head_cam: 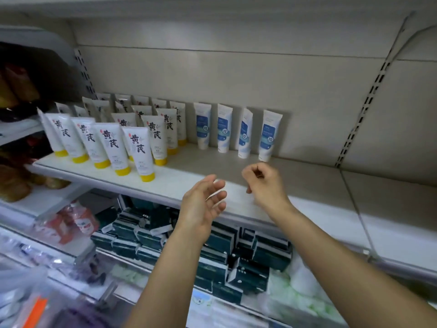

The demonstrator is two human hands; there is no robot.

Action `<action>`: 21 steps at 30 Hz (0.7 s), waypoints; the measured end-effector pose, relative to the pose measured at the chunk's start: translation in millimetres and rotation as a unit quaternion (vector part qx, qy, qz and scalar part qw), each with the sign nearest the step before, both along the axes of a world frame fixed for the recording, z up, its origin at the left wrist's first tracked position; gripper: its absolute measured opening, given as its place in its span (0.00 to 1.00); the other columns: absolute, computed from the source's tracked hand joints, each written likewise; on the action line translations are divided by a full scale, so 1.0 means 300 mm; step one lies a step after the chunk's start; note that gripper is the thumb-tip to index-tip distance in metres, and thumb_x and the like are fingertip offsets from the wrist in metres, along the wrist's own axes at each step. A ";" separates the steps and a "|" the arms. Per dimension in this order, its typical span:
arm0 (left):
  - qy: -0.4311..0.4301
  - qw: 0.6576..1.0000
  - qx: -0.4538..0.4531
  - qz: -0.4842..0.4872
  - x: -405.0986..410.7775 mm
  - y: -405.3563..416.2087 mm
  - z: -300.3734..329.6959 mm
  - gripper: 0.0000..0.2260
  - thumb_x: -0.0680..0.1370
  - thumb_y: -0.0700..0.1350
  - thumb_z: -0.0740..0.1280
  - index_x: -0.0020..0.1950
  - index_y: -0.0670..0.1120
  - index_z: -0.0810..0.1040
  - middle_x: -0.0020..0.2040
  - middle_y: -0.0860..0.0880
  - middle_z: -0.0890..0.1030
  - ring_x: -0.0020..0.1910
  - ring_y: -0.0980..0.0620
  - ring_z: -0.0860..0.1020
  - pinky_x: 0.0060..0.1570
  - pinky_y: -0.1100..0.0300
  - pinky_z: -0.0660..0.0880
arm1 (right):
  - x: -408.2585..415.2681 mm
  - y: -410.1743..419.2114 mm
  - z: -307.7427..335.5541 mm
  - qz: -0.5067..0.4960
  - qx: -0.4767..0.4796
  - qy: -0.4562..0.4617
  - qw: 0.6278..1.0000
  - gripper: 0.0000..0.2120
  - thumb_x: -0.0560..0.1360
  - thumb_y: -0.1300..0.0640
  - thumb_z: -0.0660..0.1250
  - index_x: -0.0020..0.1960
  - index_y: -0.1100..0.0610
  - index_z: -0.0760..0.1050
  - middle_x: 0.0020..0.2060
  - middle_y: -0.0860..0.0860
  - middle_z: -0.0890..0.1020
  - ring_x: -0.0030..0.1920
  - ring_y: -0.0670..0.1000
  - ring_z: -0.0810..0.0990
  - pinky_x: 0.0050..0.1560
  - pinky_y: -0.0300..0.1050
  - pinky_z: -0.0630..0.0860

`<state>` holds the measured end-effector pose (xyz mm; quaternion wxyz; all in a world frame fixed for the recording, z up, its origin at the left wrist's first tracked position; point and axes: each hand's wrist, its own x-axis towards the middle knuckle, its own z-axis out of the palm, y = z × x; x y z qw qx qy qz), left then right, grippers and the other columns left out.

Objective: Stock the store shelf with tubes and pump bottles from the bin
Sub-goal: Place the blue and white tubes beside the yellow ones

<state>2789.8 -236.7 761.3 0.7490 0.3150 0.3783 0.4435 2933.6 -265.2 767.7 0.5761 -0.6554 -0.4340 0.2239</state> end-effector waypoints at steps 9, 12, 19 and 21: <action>0.000 0.994 -0.061 0.093 -0.340 -0.006 -0.078 0.08 0.80 0.44 0.65 0.57 0.46 0.79 0.46 0.47 0.84 0.37 0.52 0.78 0.36 0.59 0.75 | -0.322 0.034 0.005 0.122 0.009 0.022 0.992 0.07 0.78 0.59 0.64 0.43 0.62 0.77 0.30 0.51 0.78 0.28 0.47 0.72 0.30 0.38 0.70; 0.005 0.988 -0.074 0.138 -0.518 0.006 -0.107 0.07 0.79 0.44 0.66 0.56 0.45 0.79 0.46 0.46 0.84 0.36 0.51 0.79 0.34 0.59 0.76 | -0.469 0.082 -0.033 0.157 -0.009 0.033 0.987 0.08 0.78 0.60 0.64 0.42 0.63 0.76 0.30 0.53 0.78 0.28 0.49 0.72 0.31 0.40 0.70; 0.037 0.971 -0.092 0.218 -0.981 0.033 -0.173 0.06 0.79 0.42 0.63 0.53 0.46 0.79 0.38 0.50 0.82 0.31 0.54 0.77 0.31 0.62 0.73 | -0.907 0.193 -0.145 0.244 -0.041 0.061 0.967 0.10 0.79 0.61 0.64 0.44 0.67 0.76 0.30 0.56 0.78 0.27 0.49 0.72 0.30 0.39 0.71; 0.042 0.965 -0.109 0.234 -1.109 0.043 -0.206 0.05 0.79 0.41 0.63 0.49 0.46 0.79 0.36 0.50 0.82 0.31 0.54 0.76 0.29 0.63 0.72 | -1.032 0.215 -0.184 0.268 -0.059 0.073 0.959 0.10 0.79 0.62 0.64 0.43 0.67 0.75 0.30 0.57 0.78 0.27 0.49 0.72 0.30 0.39 0.70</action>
